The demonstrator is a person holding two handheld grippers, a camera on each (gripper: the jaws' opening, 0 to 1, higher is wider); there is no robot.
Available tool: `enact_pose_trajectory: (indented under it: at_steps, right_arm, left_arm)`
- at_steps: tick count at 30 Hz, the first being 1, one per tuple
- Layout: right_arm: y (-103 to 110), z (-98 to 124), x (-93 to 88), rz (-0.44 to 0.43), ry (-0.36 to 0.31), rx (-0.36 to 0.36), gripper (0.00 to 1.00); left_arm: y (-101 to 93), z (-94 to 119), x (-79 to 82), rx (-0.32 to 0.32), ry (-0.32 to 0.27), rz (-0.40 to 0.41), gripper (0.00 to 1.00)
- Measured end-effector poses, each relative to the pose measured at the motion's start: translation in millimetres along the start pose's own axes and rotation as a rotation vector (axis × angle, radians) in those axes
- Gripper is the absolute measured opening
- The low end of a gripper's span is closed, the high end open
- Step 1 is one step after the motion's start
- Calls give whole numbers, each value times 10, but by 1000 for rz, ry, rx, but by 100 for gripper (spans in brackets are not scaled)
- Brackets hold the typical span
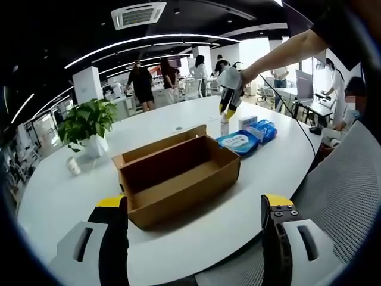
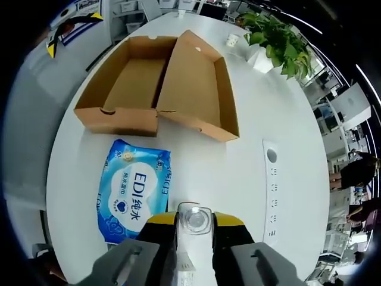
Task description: Operate the shoe box by opening the lid, removing the specified soft item, and placing it in the target area until the item is outside and the box remains undamaged.
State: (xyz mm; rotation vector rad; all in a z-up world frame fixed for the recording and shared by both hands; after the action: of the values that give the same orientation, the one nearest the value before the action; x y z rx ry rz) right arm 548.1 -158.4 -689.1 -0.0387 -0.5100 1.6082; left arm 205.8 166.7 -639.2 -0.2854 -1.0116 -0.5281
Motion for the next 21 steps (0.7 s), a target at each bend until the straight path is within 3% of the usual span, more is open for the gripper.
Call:
enact_pose_trajectory:
  at_steps: [21]
  right_arm:
    - [1,77,35,-32,-6,-12,20]
  left_arm:
    - [17,19,-1,14,4,33,92]
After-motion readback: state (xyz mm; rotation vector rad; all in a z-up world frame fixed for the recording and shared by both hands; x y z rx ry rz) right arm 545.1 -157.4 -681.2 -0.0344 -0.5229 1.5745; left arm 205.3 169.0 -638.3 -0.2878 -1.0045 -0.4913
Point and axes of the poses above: the point that each gripper's makers call its tool centre point, and the gripper's own axes: z roughly backward along the fingers, y roughly to its left, x roughly out of its top, the point moved 7 cm from there along z, roughly backward along the fingers, and after that the axes turned 7 degrees about -x, right-handed, at the moved point
